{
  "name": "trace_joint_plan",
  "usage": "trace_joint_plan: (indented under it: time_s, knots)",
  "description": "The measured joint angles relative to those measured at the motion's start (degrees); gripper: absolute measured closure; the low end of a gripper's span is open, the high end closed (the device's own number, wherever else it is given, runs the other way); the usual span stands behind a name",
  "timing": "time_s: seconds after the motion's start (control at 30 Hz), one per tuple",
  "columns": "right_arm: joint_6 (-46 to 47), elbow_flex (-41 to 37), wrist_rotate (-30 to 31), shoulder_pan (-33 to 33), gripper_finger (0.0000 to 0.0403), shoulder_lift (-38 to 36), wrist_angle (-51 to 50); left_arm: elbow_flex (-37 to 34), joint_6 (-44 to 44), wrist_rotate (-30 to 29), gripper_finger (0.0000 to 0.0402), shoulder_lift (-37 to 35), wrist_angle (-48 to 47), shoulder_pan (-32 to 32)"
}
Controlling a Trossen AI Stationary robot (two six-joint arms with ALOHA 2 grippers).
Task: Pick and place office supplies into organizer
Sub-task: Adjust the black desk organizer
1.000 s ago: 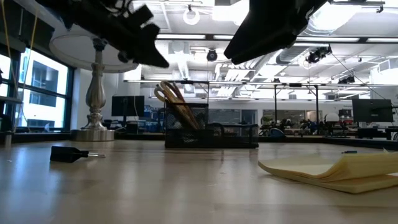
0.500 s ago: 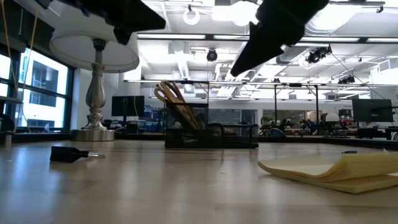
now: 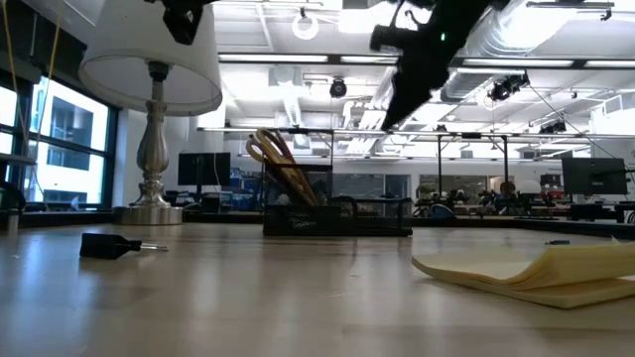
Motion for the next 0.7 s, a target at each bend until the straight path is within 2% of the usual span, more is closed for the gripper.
trace_joint_plan:
  time_s: [0.13,0.27,0.33,0.53,0.7]
  knots:
    - [-8.2,0.0,-2.0,-5.8,0.0219,0.2,-0.6,0.0,-0.4,-1.1,0.0376,-1.2,0.6,0.0]
    - [-15.9,0.0,-11.0,-10.2,0.0223,0.9,-0.1,0.0,1.0,-1.7,0.0378,-2.3,2.7,0.0]
    - [-18.3,0.0,-13.6,-12.1,0.0230,2.5,-0.1,0.0,2.7,-2.4,0.0378,-3.4,4.0,0.0]
    - [-24.5,0.7,-14.0,-16.6,0.0241,9.2,0.3,0.1,5.2,-3.4,0.0378,-5.3,8.9,0.0]
    - [-25.8,6.2,-15.7,-19.3,0.0236,14.2,0.3,0.0,7.2,-3.2,0.0378,-5.7,8.8,0.2]
